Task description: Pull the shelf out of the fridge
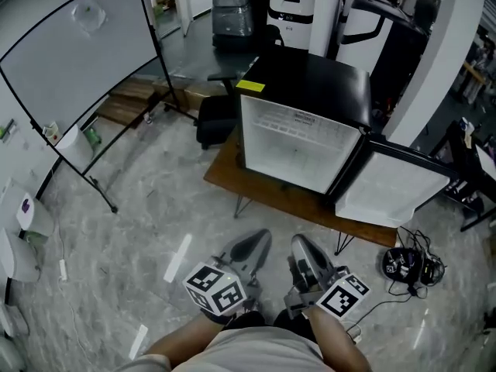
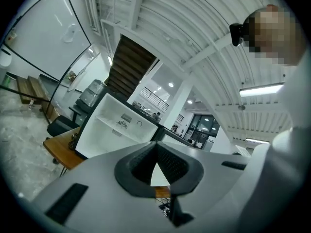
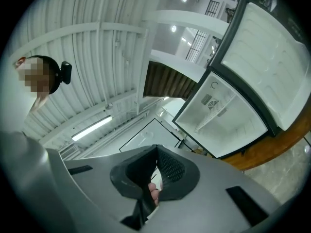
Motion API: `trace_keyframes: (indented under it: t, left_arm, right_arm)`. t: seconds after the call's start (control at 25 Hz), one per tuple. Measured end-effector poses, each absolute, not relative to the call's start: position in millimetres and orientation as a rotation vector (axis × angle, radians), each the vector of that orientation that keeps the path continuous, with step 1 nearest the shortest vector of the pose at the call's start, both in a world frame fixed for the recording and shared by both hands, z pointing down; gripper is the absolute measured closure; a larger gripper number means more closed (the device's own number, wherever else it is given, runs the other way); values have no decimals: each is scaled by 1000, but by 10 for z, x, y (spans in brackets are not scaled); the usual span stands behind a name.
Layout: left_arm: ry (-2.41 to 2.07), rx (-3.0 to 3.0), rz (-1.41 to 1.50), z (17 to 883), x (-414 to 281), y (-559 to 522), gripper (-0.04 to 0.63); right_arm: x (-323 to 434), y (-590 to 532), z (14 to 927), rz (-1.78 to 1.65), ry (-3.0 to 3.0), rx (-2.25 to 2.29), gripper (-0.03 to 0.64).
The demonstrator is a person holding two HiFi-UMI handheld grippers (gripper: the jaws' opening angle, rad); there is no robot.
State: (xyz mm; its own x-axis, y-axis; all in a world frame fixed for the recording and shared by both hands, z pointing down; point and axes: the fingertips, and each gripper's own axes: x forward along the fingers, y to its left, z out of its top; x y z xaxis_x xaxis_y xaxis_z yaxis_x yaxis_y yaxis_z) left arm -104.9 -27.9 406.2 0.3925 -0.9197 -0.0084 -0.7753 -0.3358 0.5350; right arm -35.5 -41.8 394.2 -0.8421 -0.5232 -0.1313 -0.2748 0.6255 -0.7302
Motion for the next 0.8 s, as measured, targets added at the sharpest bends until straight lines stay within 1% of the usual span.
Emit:
trace_keyframes:
  t: [0.44, 0.8]
  left_arm:
    - [-1379, 2215, -407, 4229, -1137, -1040, 589]
    - [-1410, 2172, -361, 4330, -1274, -2003, 589]
  right_arm:
    - [-386, -1410, 4250, -1176, 2315, -767, 603]
    - [-380, -2510, 4528, -1291, 2146, -838, 601]
